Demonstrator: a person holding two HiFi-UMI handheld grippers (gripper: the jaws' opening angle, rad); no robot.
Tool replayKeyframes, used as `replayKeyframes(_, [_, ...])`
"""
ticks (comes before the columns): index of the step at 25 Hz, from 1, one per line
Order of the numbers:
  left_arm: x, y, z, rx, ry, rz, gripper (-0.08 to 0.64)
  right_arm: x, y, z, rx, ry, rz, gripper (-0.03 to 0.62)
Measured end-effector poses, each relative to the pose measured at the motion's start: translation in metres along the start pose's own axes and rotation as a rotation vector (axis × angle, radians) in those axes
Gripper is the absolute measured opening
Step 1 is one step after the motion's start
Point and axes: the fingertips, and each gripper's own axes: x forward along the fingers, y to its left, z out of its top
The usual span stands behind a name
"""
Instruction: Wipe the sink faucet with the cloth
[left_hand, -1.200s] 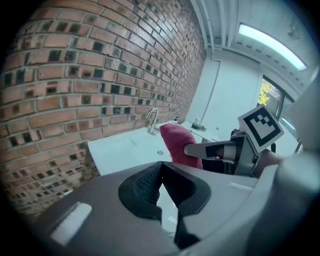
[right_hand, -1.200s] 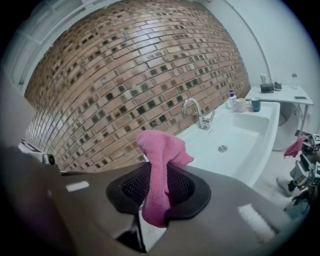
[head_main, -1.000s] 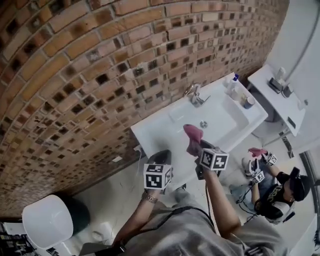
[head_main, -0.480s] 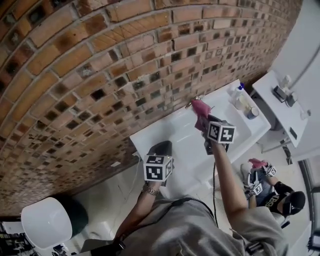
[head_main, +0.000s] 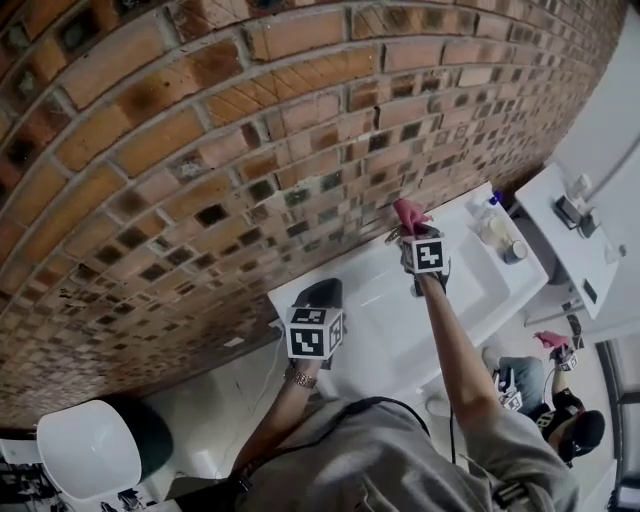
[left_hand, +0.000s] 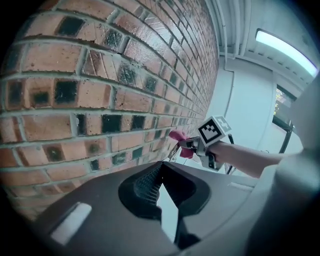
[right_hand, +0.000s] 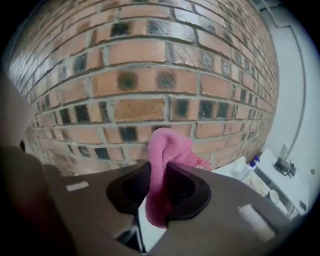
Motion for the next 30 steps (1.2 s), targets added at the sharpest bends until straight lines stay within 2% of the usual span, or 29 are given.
replayKeyframes(2, [0.010,0.005,0.000,-0.020,0.003,0.003,0.020,0.005,0.037,-0.017,-0.082,0.020,0.095,0.077])
replayKeyframes(4, [0.021,0.004,0.000,-0.031,0.012,-0.008,0.020,0.020,0.062,-0.048,-0.121,0.099,0.164,0.077])
replayKeyframes(6, [0.028,-0.002,0.000,-0.031,0.022,-0.027,0.020,0.029,0.065,-0.076,-0.116,0.173,0.155,0.077])
replayKeyframes(8, [0.031,-0.010,-0.002,-0.024,0.028,-0.047,0.020,0.021,0.057,-0.084,-0.077,0.180,0.148,0.077])
replayKeyframes(9, [0.031,-0.012,-0.003,-0.023,0.031,-0.054,0.020,0.009,0.050,-0.075,-0.047,0.135,0.138,0.077])
replayKeyframes(12, [0.032,-0.008,-0.003,-0.040,0.031,-0.054,0.020,-0.026,0.013,-0.015,0.085,-0.100,0.072,0.077])
replayKeyframes(13, [0.034,-0.005,0.000,-0.047,0.025,-0.049,0.020,-0.027,-0.001,-0.001,0.102,-0.137,0.051,0.077])
replayKeyframes(15, [0.039,0.000,0.004,-0.061,0.018,-0.043,0.020,-0.012,-0.023,0.005,0.060,-0.103,0.016,0.077])
replayKeyframes(17, [0.041,-0.001,0.004,-0.068,0.020,-0.048,0.020,0.000,-0.032,-0.005,0.030,-0.063,0.019,0.080])
replayKeyframes(19, [0.041,-0.003,0.003,-0.068,0.022,-0.054,0.020,0.002,-0.040,-0.014,0.050,-0.066,0.021,0.080])
replayKeyframes(23, [0.043,0.000,0.000,-0.069,0.038,-0.049,0.020,0.027,-0.085,-0.055,0.089,0.058,-0.137,0.078])
replayKeyframes(26, [0.041,0.001,-0.005,-0.070,0.049,-0.045,0.020,0.051,-0.105,-0.079,0.111,0.096,-0.160,0.078])
replayKeyframes(30, [0.041,0.011,-0.006,-0.078,0.055,-0.021,0.020,0.076,-0.116,-0.081,0.118,0.122,-0.202,0.078])
